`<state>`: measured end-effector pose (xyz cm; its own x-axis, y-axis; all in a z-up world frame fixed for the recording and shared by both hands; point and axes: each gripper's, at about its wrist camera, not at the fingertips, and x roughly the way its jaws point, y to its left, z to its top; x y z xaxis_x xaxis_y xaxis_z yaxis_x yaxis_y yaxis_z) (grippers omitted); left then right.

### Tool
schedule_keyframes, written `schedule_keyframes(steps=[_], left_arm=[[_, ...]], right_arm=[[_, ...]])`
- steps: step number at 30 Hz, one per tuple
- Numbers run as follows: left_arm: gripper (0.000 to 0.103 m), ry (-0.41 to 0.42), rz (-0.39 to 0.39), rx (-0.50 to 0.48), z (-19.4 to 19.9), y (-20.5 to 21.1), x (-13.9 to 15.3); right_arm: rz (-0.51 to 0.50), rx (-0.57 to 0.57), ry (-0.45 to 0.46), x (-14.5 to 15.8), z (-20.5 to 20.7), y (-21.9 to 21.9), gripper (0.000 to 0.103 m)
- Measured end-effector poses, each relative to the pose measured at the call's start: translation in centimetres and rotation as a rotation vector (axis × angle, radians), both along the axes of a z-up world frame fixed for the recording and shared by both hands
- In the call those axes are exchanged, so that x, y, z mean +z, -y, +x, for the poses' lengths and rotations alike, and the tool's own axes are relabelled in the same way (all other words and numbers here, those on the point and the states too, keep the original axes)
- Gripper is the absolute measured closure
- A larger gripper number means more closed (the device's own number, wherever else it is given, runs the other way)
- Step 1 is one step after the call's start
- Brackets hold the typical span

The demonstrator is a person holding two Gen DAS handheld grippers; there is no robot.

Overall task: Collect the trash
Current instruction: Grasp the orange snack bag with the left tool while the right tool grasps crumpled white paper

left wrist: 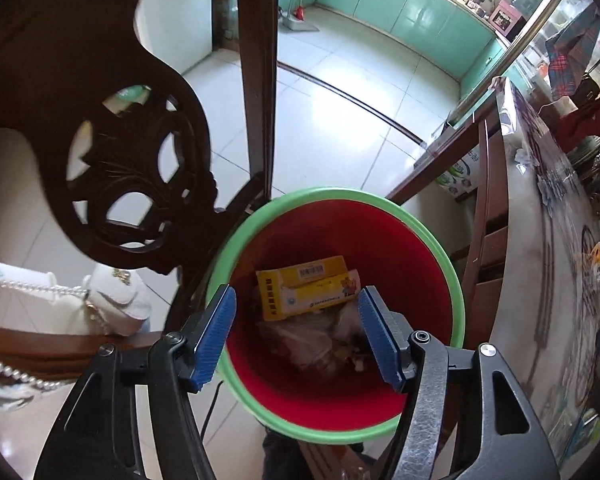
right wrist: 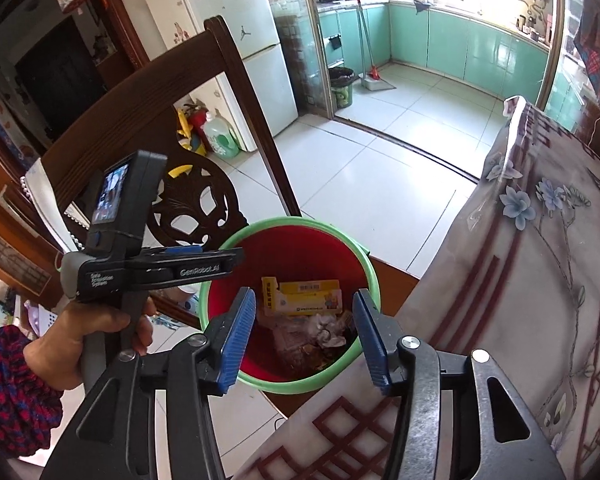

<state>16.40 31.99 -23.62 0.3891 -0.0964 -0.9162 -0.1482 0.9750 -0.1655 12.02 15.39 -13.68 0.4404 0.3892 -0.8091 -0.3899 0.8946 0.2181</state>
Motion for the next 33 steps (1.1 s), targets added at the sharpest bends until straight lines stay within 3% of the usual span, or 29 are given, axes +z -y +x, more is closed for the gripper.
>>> schedule_keyframes(steps=[4,8,16,22,27,33], left_arm=[[0.039,0.090,0.043,-0.014,-3.2,0.5,2.4],[0.038,0.161,0.104,-0.072,-6.0,2.6,4.0],[0.038,0.175,0.079,-0.126,-10.9,8.2,6.1],[0.038,0.238,0.081,-0.210,-13.8,17.0,9.8],[0.038,0.286,0.025,-0.306,-14.5,26.5,12.8],[0.035,0.330,-0.042,-0.416,-12.9,37.6,14.9]], right_arm=[[-0.014,-0.024,0.052,1.5,-1.6,3.1,0.054],[-0.049,-0.120,0.090,3.5,-3.1,9.9,0.054],[-0.111,-0.489,0.160,8.9,-5.6,31.9,0.051],[-0.184,-0.596,0.194,11.2,-4.4,47.7,0.050],[-0.163,-0.615,0.158,10.1,-0.7,58.3,0.050],[-0.124,-0.658,0.020,4.0,5.8,67.0,0.050]])
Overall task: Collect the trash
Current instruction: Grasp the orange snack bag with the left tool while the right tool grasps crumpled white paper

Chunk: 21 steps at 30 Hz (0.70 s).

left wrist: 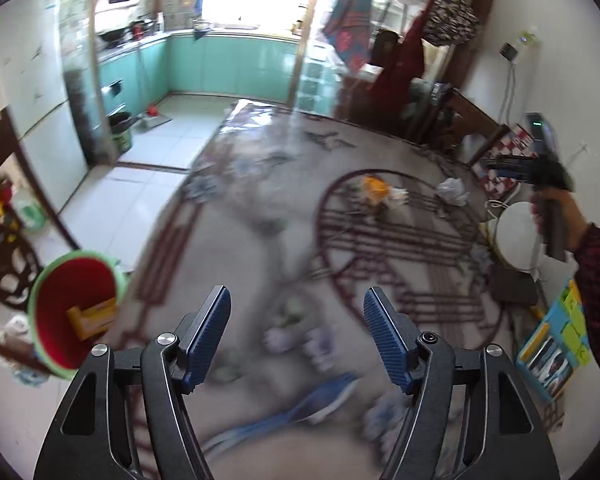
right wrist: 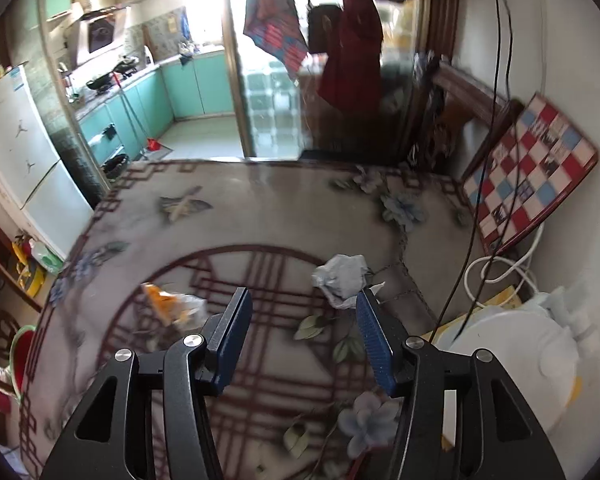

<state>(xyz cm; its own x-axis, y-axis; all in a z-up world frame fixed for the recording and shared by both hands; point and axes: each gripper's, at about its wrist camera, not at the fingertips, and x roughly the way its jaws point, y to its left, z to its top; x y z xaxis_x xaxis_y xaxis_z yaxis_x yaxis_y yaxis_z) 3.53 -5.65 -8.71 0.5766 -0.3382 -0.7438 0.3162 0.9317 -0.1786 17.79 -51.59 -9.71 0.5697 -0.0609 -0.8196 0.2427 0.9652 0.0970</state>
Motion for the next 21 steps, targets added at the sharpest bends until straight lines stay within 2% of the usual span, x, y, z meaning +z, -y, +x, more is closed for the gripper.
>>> schedule_keyframes(steps=[4,7,10,12,13,15,21], left_arm=[[0.033,0.015,-0.036,-0.072,2.7,6.0,1.2],[0.027,0.006,-0.025,-0.130,5.5,10.1,1.4],[0.022,-0.005,0.012,-0.155,9.2,14.0,0.2],[0.022,-0.053,0.033,-0.167,12.0,16.8,-1.6],[0.022,-0.076,0.049,-0.153,13.6,18.1,-2.9],[0.022,-0.116,0.055,-0.122,16.3,19.9,-5.2],[0.022,-0.220,0.085,-0.035,21.7,23.9,-10.6]], right_arm=[[0.063,-0.033,-0.107,-5.3,4.6,3.6,0.050],[0.115,-0.069,-0.142,-8.3,6.8,5.2,0.050],[0.159,-0.105,-0.165,-10.7,8.1,6.3,0.050],[0.194,-0.136,-0.150,-12.2,8.3,7.0,0.052],[0.225,-0.155,-0.135,-12.8,8.2,7.4,0.057],[0.263,-0.186,-0.089,-13.3,7.8,7.8,0.060],[0.364,-0.209,0.017,-13.7,5.6,7.2,0.061]])
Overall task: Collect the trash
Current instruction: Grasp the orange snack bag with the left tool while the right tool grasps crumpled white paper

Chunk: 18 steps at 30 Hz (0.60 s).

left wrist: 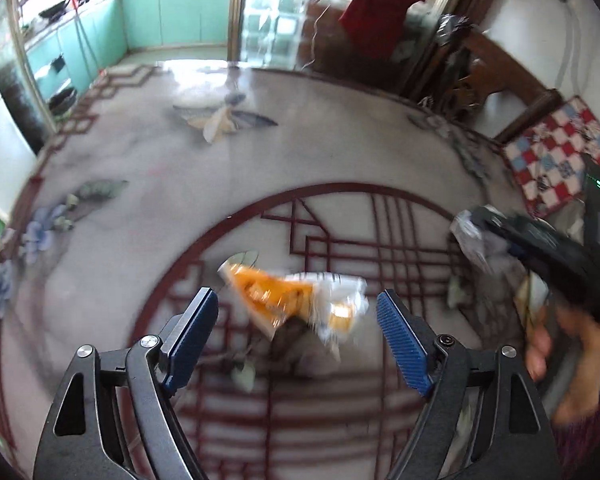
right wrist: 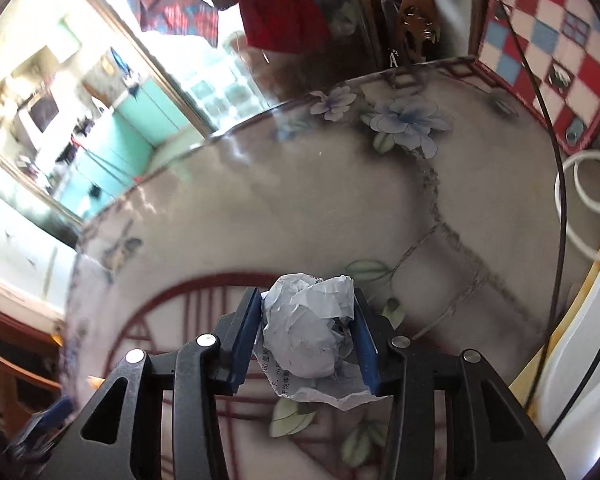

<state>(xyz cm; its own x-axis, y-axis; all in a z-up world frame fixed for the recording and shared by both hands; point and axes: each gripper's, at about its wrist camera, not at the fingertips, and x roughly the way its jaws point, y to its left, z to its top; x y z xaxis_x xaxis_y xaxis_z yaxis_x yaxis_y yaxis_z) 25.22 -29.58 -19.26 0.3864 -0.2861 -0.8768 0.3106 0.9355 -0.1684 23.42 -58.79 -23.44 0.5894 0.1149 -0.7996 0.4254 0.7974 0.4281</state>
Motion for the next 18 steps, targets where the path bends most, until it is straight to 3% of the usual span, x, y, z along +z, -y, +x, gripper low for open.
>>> schedule_keyframes(steps=[3,5,8,14,18], left_arm=[[0.025,-0.025,0.032,0.038,1.0,1.0,-1.6],[0.050,-0.049,0.060,0.065,1.0,0.8,-2.3],[0.062,-0.081,0.049,0.104,0.6,-0.2,-2.6],[0.072,0.007,0.044,0.091,-3.6,-3.5,1.4],[0.077,0.040,0.015,0.071,-7.9,-6.2,4.6]], right_arm=[[-0.017,0.038,0.005,0.0,-0.4,-1.6,0.061],[-0.046,0.074,-0.001,0.3,-0.8,-2.8,0.061],[-0.052,0.078,0.006,0.8,-2.2,-3.8,0.061],[-0.041,0.077,0.078,4.2,-6.5,-6.4,0.061],[0.019,0.097,0.129,6.6,-9.5,-9.0,0.061]])
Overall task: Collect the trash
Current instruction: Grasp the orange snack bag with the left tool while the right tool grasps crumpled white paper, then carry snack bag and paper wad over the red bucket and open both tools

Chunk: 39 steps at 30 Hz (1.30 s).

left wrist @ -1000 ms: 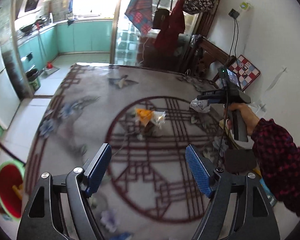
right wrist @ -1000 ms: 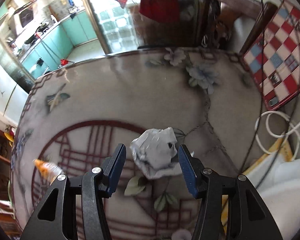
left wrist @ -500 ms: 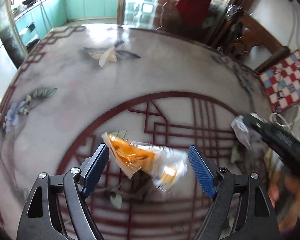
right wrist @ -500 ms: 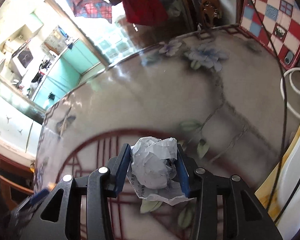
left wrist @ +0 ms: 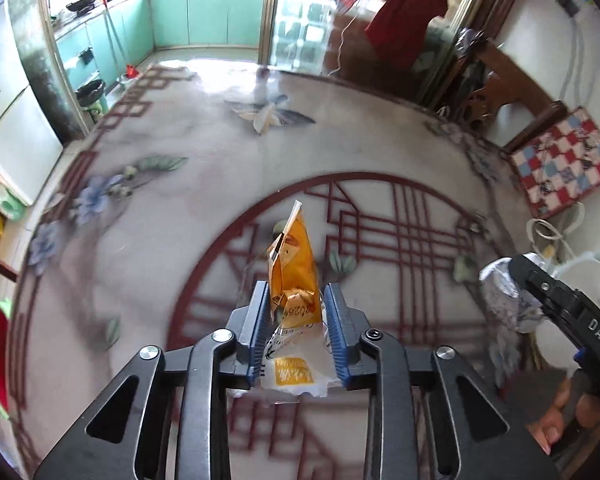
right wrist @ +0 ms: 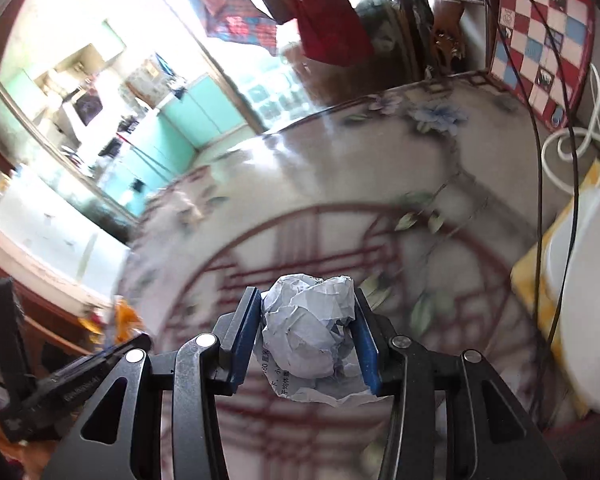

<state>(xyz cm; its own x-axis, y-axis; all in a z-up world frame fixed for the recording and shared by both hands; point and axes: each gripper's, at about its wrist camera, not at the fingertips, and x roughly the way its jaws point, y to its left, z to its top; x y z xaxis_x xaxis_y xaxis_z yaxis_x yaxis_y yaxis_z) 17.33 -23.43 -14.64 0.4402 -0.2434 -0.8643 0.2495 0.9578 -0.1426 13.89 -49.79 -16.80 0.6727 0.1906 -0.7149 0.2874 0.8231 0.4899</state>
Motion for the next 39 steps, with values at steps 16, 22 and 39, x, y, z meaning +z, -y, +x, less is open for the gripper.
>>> schedule_keyframes(steps=[16,22,39], left_arm=[[0.077,0.123,0.050,-0.064,-10.5,-6.8,3.9],[0.077,0.169,0.073,-0.002,-12.3,-9.7,4.0],[0.077,0.171,0.051,0.031,-11.2,-16.3,3.6]], right_arm=[[-0.240,0.192,0.032,7.7,-10.7,-14.7,0.060],[-0.238,0.233,0.036,8.6,-12.2,-17.9,0.060],[-0.299,0.250,0.005,9.3,-11.2,-23.2,0.060]])
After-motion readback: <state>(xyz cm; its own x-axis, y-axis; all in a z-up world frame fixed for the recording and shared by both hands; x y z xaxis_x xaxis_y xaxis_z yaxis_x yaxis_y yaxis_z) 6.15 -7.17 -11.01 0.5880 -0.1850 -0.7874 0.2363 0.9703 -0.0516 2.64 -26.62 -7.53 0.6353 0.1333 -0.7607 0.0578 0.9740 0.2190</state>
